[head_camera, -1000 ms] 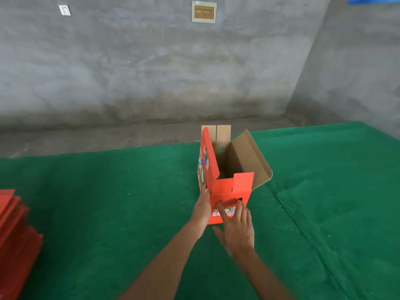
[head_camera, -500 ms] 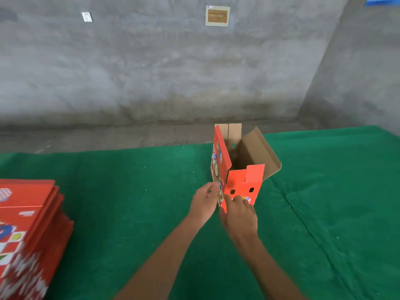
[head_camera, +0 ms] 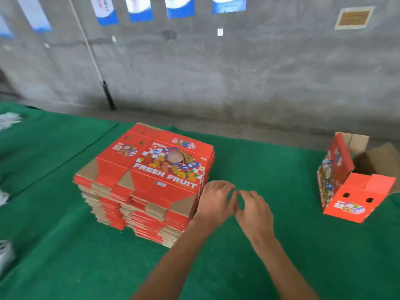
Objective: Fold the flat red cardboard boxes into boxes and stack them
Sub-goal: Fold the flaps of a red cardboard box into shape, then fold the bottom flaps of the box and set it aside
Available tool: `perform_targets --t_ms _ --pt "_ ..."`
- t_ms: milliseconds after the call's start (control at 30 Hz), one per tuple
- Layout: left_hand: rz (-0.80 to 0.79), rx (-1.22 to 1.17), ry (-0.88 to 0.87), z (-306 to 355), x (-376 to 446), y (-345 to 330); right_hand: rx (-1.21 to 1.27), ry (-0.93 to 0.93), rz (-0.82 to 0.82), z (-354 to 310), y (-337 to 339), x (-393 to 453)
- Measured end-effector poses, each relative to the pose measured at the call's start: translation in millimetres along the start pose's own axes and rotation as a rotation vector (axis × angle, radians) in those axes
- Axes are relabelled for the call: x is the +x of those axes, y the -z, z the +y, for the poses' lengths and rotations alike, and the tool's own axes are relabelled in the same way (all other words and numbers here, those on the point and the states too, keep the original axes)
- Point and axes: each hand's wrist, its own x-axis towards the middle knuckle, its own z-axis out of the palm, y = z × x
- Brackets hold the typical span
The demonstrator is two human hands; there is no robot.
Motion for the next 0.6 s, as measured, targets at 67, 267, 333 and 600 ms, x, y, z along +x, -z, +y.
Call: perform_targets --t_ms 67,267,333,600 --pt "0.045 0.141 0.062 -43 -27 34 0.086 0.026 -0.076 -38 -18 -12" --pt "0.033 0.401 0.400 -172 -84 133 0.253 -0.003 -0.367 -125 -75 -25" --pt "0.045 0.452 0.486 -211 -98 165 0.351 -0.056 -0.455 -144 -93 -26" --pt "0.056 0.513 0.656 -288 -115 226 0.378 -0.203 -0.402 -167 -119 -13"
